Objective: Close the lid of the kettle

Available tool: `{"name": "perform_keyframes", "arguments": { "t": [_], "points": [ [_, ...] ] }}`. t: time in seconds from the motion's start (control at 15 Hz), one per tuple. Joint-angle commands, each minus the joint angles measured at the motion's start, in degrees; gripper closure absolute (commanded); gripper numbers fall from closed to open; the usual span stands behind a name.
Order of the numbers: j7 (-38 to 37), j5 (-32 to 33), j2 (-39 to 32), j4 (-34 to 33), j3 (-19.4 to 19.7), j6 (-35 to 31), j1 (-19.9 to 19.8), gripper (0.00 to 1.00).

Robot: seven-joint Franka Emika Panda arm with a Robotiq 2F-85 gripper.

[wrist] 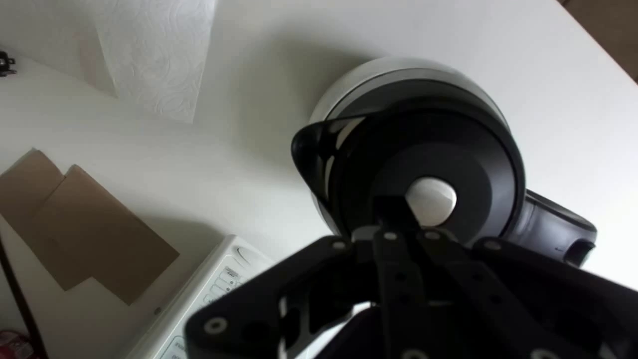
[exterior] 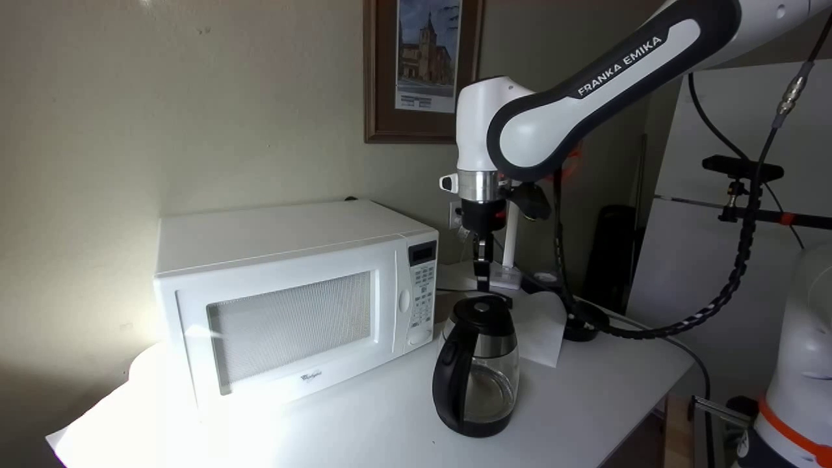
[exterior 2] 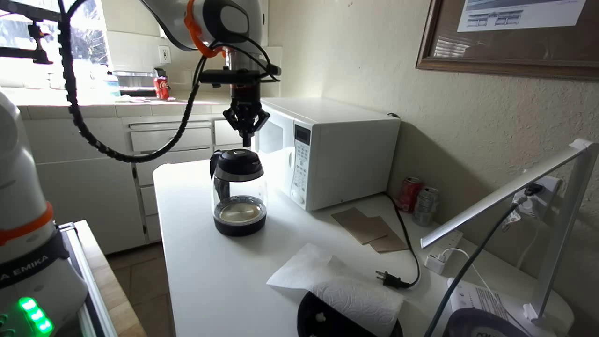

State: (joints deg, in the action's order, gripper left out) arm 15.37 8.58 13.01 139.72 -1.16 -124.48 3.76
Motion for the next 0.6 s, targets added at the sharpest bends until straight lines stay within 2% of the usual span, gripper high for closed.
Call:
{"name": "perform_keyframes", "arguments": {
  "t": [0.0,0.53],
  "points": [
    [0.1,-0.1,3.5,0.7,-0.3,1.5,0.2,0.73],
    [0.1,-2.0,6.9,0.4,0.1,3.3,0.5,0.16]
  ]
}}
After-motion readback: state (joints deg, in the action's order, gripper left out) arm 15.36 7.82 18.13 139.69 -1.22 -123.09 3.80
